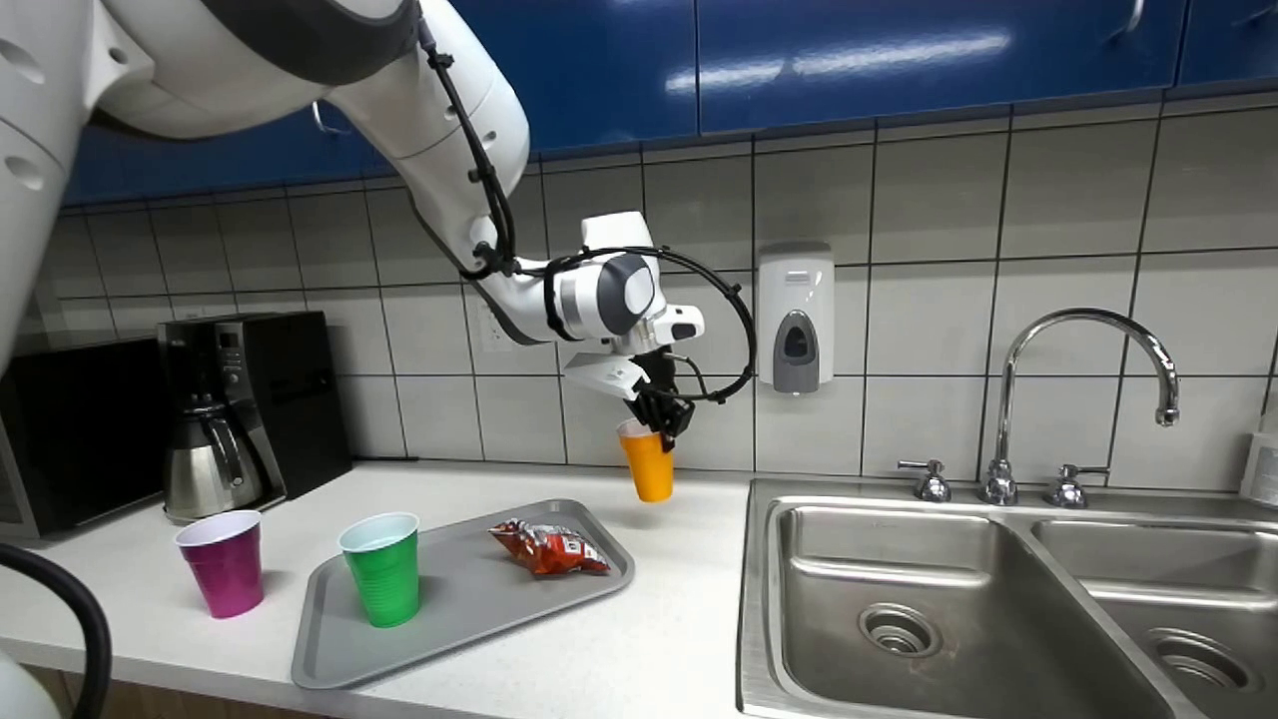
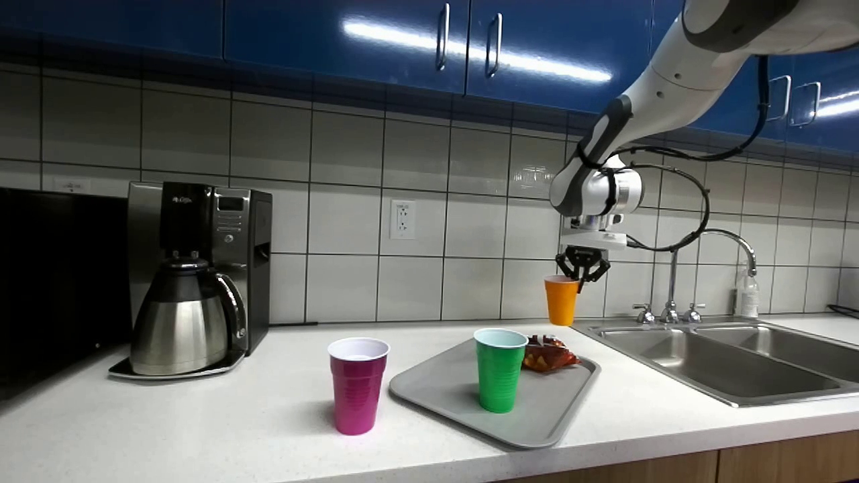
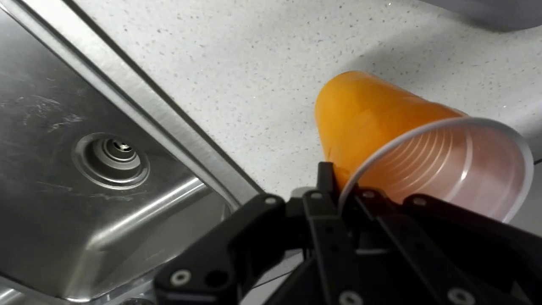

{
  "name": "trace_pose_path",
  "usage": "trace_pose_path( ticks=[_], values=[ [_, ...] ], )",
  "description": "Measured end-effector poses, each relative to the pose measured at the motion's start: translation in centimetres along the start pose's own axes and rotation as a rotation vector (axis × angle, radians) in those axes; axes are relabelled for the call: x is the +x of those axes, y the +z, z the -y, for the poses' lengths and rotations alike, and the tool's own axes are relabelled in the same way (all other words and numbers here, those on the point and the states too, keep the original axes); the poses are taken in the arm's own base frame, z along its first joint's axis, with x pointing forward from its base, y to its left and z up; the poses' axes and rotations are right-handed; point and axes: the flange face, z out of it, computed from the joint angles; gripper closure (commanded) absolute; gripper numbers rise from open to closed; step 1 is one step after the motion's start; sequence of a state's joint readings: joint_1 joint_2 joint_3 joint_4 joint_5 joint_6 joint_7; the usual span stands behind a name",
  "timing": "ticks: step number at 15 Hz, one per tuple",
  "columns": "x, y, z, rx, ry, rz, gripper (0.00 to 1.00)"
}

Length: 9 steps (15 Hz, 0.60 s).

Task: Remove the yellow and green cups from the tray

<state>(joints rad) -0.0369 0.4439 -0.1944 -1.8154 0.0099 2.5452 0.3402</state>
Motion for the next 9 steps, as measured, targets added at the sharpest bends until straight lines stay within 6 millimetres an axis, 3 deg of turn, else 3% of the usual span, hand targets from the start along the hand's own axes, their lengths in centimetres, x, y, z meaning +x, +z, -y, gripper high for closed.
trace_pose_path(
  ticks=[9],
  values=[
    [-0.7, 2.2, -2.8, -0.03, 0.019, 0.041, 0.99]
  ],
)
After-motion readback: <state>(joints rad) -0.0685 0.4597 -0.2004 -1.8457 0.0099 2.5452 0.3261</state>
